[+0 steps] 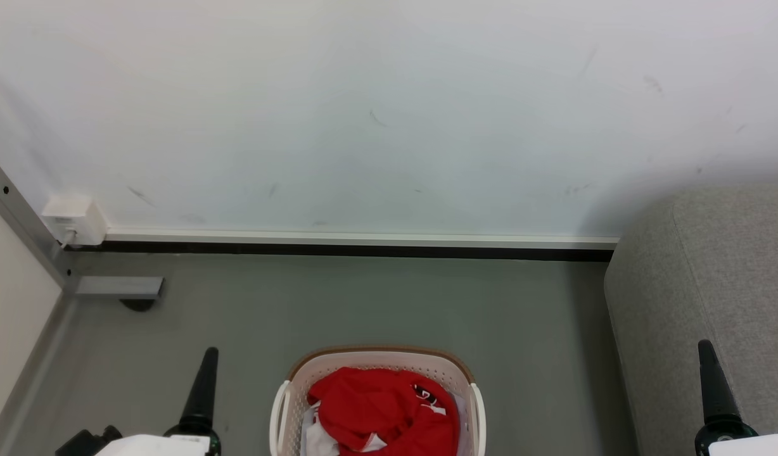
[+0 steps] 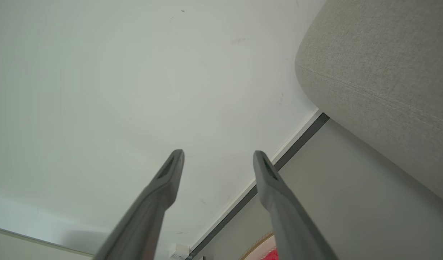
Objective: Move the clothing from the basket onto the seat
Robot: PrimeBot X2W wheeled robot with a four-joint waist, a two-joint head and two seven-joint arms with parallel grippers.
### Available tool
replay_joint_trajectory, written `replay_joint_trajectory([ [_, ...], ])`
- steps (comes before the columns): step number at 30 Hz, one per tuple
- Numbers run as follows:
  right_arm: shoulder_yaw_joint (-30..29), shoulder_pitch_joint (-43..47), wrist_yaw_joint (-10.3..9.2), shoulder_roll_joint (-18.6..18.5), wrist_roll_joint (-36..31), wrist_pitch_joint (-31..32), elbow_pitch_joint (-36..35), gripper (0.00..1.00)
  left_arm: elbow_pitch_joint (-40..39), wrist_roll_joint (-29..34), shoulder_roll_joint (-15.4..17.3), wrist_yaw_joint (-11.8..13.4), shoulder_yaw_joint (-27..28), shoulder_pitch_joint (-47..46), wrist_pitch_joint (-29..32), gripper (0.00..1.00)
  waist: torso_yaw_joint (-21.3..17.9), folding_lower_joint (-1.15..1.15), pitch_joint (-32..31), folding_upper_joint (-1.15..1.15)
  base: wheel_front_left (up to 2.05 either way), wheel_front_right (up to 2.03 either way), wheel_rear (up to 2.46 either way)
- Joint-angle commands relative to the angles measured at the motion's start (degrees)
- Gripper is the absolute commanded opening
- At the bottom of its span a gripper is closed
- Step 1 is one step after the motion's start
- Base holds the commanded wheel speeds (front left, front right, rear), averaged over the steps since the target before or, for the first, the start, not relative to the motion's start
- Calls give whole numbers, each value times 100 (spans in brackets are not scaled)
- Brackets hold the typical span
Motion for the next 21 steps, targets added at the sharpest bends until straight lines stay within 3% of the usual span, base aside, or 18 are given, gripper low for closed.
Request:
replay_joint_trajectory([
  [1,22,-54,-3,-89,-323,-75,-142,100,-119,280,44,42,-13,-108,-68,100,0,-1,2,0,0,0,0],
  [21,239,24,-4,-253,-2338,-482,-444,100,-292,2512,55,474,-290,-81,-476,100,5,-1,29,0,0,0,0],
])
